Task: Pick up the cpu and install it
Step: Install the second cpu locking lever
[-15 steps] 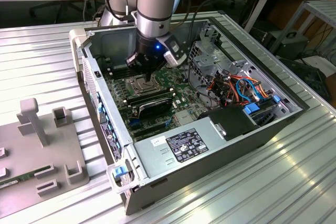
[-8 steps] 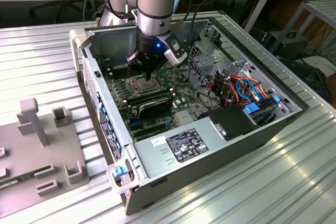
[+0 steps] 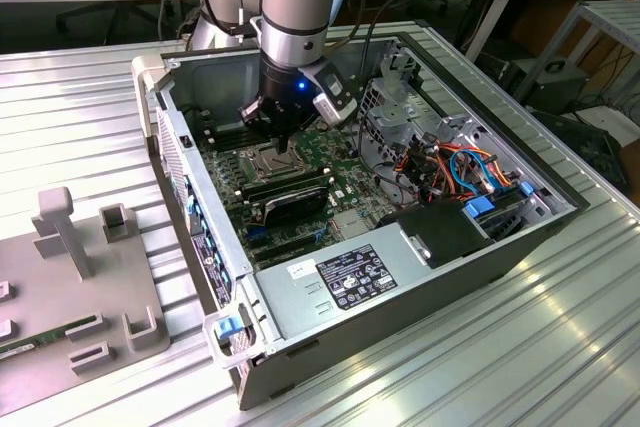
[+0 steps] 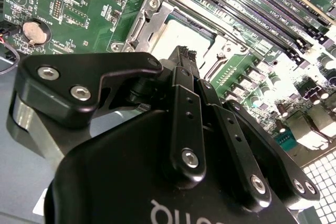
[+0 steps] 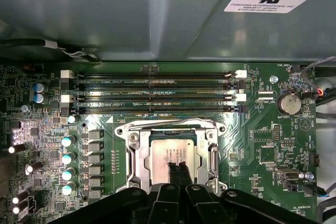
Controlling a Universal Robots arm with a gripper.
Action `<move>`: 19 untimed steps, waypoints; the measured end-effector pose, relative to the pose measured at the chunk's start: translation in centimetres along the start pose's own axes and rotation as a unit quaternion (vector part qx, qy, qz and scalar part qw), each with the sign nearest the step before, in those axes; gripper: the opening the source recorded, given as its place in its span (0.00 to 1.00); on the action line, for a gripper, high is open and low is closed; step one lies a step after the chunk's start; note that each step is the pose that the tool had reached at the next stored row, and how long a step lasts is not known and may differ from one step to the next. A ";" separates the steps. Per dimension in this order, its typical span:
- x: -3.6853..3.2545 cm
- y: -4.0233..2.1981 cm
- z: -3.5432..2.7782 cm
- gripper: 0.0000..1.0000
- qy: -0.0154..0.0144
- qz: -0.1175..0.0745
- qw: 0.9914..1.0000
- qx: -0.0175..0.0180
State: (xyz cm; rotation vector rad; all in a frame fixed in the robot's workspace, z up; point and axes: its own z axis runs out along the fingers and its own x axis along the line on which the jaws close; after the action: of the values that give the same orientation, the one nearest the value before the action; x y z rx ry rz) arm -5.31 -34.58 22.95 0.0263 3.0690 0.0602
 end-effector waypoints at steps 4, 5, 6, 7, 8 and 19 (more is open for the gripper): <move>0.00 0.00 -0.01 0.11 0.000 0.000 1.000 0.000; 0.00 0.00 -0.01 0.11 0.000 0.000 1.000 0.000; 0.00 0.00 -0.02 0.11 0.000 0.000 1.000 0.000; -0.01 0.00 -0.05 0.11 0.000 0.000 1.000 0.000; -0.01 0.00 -0.14 0.11 0.000 0.000 1.000 0.000; -0.15 0.08 -1.94 0.11 0.000 0.000 1.000 0.000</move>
State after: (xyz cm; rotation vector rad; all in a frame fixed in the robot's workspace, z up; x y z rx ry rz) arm -5.30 -34.58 24.90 0.0262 3.0689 0.0603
